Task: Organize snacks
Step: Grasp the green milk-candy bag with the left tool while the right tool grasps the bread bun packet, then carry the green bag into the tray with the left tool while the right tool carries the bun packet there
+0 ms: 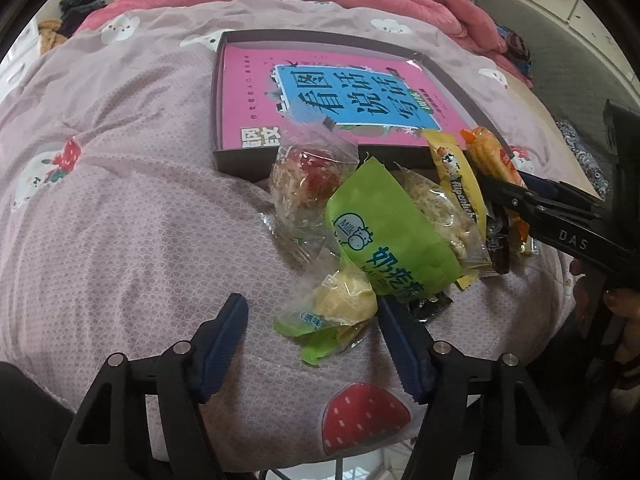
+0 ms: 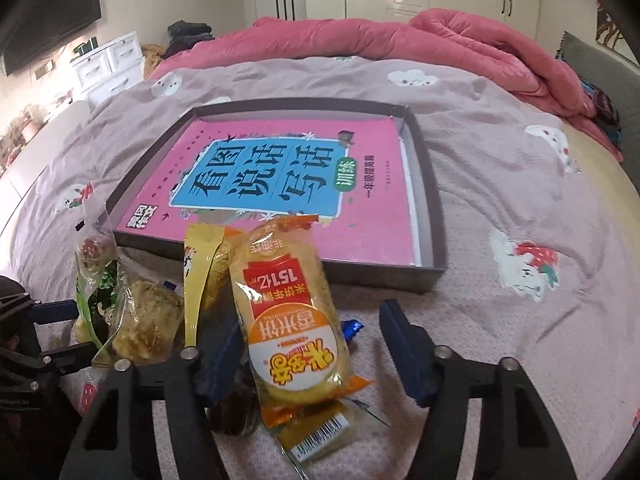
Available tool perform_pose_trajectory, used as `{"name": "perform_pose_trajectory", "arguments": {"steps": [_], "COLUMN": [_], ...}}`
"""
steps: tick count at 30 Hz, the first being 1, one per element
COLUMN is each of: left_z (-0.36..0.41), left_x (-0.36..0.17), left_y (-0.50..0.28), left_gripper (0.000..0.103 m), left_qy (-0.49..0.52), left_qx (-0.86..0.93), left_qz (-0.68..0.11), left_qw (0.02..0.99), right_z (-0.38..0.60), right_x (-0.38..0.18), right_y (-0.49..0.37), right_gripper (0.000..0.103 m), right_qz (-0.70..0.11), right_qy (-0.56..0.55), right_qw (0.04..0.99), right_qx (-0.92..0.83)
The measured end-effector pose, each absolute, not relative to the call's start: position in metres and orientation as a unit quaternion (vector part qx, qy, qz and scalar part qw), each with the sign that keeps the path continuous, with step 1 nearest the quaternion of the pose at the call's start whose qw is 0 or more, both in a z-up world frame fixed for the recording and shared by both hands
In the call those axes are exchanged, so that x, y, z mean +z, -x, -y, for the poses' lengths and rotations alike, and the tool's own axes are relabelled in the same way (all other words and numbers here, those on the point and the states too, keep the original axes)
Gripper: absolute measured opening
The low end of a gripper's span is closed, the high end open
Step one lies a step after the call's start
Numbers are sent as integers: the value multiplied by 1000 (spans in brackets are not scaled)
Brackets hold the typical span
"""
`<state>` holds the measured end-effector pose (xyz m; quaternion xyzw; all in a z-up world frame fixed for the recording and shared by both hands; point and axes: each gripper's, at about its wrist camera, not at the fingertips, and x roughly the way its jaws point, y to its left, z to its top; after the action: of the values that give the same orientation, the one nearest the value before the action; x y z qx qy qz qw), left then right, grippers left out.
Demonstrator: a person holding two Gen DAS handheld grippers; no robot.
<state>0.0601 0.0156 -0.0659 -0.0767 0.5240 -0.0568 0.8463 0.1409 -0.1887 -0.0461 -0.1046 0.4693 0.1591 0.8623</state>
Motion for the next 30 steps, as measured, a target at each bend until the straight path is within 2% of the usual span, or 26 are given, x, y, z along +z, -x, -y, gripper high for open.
{"name": "perform_pose_trajectory", "arguments": {"steps": [2, 4, 7, 10, 12, 14, 20, 30], "left_z": [-14, -9, -1, 3, 1, -1, -3, -1], "left_x": [-66, -67, -70, -72, -74, -74, -69, -31], "left_y": [-61, -63, -69, -72, -75, -76, -73, -47], "left_gripper": [67, 64, 62, 54, 43, 37, 36, 36], "left_qy": [72, 64, 49, 47, 54, 61, 69, 70], "left_qx": [-58, -66, -72, -80, -82, -83, -87, -103], "left_qz": [-522, -523, -525, -525, -527, -529, -523, -477], "left_qw": [848, 847, 846, 846, 844, 843, 845, 870], "right_z": [188, 187, 190, 194, 197, 199, 204, 211], "right_x": [-46, -45, -44, -41, -37, -33, -25, -9], "right_y": [-142, -142, -143, -143, -142, -141, -137, -131], "right_gripper": [44, 40, 38, 36, 36, 36, 36, 36], "right_qz": [-466, -465, -464, -458, -451, -447, -435, -411], "right_qy": [102, 102, 90, 77, 68, 61, 44, 10], "right_qw": [863, 864, 865, 870, 875, 877, 884, 894], "right_qx": [167, 168, 166, 163, 163, 164, 167, 178]}}
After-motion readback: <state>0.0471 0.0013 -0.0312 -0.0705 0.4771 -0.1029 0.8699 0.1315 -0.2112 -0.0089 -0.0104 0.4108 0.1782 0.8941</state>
